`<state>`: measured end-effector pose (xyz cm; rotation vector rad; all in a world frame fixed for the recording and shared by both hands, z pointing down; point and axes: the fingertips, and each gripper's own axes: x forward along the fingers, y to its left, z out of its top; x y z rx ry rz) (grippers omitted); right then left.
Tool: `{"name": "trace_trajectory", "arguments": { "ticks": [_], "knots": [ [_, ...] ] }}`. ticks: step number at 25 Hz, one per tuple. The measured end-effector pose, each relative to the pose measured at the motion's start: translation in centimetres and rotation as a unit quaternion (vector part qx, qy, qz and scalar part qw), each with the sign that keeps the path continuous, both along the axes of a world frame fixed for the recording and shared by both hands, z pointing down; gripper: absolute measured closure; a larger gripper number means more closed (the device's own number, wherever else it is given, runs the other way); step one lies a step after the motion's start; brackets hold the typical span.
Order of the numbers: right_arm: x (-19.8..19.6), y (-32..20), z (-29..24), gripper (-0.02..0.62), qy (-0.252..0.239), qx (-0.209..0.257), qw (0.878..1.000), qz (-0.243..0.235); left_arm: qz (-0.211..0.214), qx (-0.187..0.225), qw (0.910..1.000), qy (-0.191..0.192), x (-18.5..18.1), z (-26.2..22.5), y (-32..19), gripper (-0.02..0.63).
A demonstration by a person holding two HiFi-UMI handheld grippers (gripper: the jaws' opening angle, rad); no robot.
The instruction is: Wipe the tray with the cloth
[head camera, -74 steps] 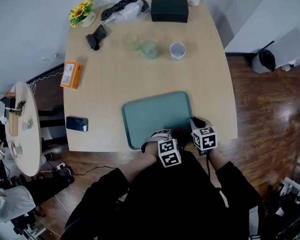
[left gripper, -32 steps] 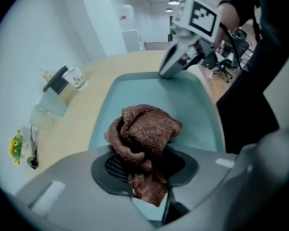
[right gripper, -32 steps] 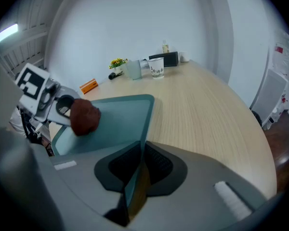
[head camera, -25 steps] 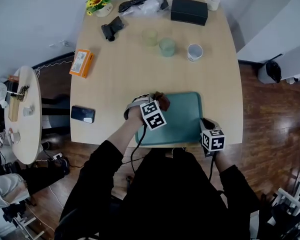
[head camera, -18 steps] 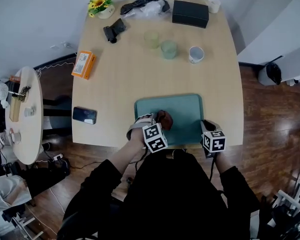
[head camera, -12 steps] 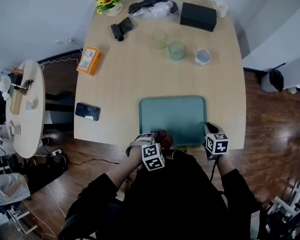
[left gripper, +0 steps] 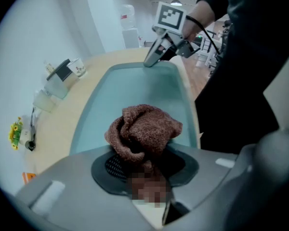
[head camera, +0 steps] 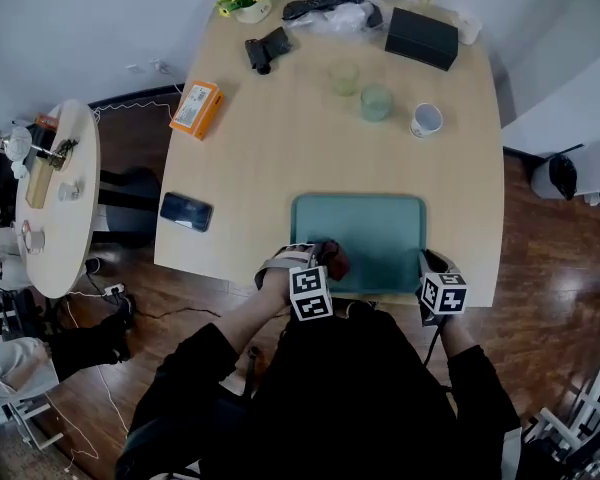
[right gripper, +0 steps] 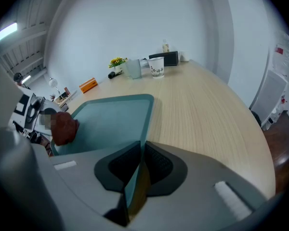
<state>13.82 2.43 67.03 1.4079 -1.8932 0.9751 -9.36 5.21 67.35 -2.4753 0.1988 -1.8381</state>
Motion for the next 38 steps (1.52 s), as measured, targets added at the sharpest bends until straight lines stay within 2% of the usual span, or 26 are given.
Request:
{"name": "trace_trajectory", "arguments": {
  "ticks": [2, 6, 10, 13, 17, 22, 27, 31, 38],
  "knots": [
    [0.1, 0.0, 0.0, 0.563, 0.001, 0.001, 1.000, 0.000, -0.015, 0.016, 0.9998, -0.004, -0.6, 0.2, -4.2, 0.486],
    [-0.1, 0.0, -0.1, 0.563, 0.002, -0.001, 1.000, 0.002, -0.064, 0.016, 0.9978, 0.001, -2.1, -0.1, -12.1, 0.485],
    [-0.2, -0.2, 0.0, 0.561, 0.002, 0.001, 1.000, 0.006, -0.046, 0.033, 0.9984, -0.009, -2.5, -0.5, -14.6, 0.485],
    [-0.2, -0.1, 0.0, 0.561, 0.004, 0.000, 1.000, 0.010, -0.046, 0.057, 0.9971, -0.019, -3.2, -0.4, -13.3, 0.485],
    [0.0, -0.1, 0.1, 0.561, 0.004, 0.004, 1.000, 0.011, -0.092, 0.029, 0.9953, 0.004, -5.0, -0.4, -8.5, 0.485],
    [-0.1, 0.0, 0.1, 0.561, 0.003, 0.002, 1.000, 0.012, -0.073, 0.028, 0.9968, -0.016, -6.0, 0.3, -1.9, 0.485],
    [0.0, 0.0, 0.1, 0.561, 0.006, -0.002, 1.000, 0.010, -0.093, 0.012, 0.9955, -0.010, -5.5, 0.2, 2.0, 0.486],
    [-0.1, -0.1, 0.0, 0.561, 0.008, -0.003, 1.000, 0.009, -0.096, 0.014, 0.9953, -0.008, -5.3, 0.2, 3.4, 0.488],
    [-0.1, -0.1, 0.0, 0.561, 0.011, -0.005, 1.000, 0.006, -0.109, -0.008, 0.9940, 0.005, -5.2, 0.2, 3.3, 0.488]
  ]
}}
